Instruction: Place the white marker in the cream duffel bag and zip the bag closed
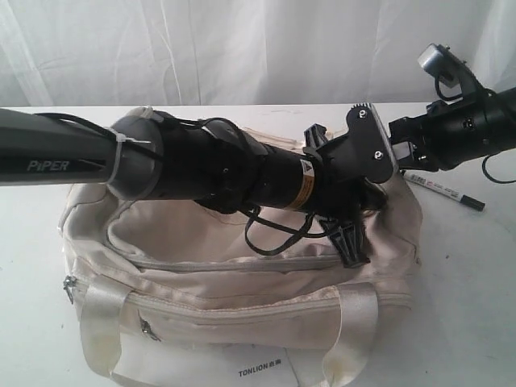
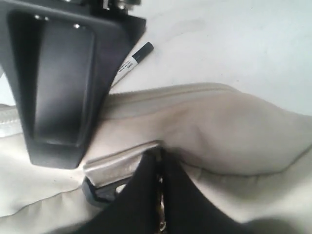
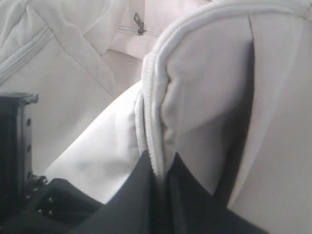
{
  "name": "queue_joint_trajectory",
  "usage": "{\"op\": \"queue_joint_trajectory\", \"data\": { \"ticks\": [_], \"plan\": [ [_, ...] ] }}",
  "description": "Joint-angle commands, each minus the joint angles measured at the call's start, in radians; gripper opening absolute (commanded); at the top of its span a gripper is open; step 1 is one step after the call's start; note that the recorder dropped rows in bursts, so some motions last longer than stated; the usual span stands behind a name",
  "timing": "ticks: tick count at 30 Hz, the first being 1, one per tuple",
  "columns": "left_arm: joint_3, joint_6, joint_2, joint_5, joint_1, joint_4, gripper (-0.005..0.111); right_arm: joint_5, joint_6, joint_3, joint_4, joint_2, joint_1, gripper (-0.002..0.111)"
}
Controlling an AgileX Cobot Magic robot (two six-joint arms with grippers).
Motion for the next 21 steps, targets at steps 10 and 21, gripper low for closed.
{"op": "queue_joint_trajectory", "data": {
  "ticks": [10,21],
  "plan": [
    [0.209,-0.004,-0.227,-0.057,-0.004,0.01,0.0,-0.048,-0.01,-0.04,0.031,-0.008,-0.002,0.0],
    [0.217,-0.058,-0.295,-0.232,-0.006,0.01,0.0,-0.192,0.041,-0.097,0.021,0.004,-0.002,0.0]
  ]
}}
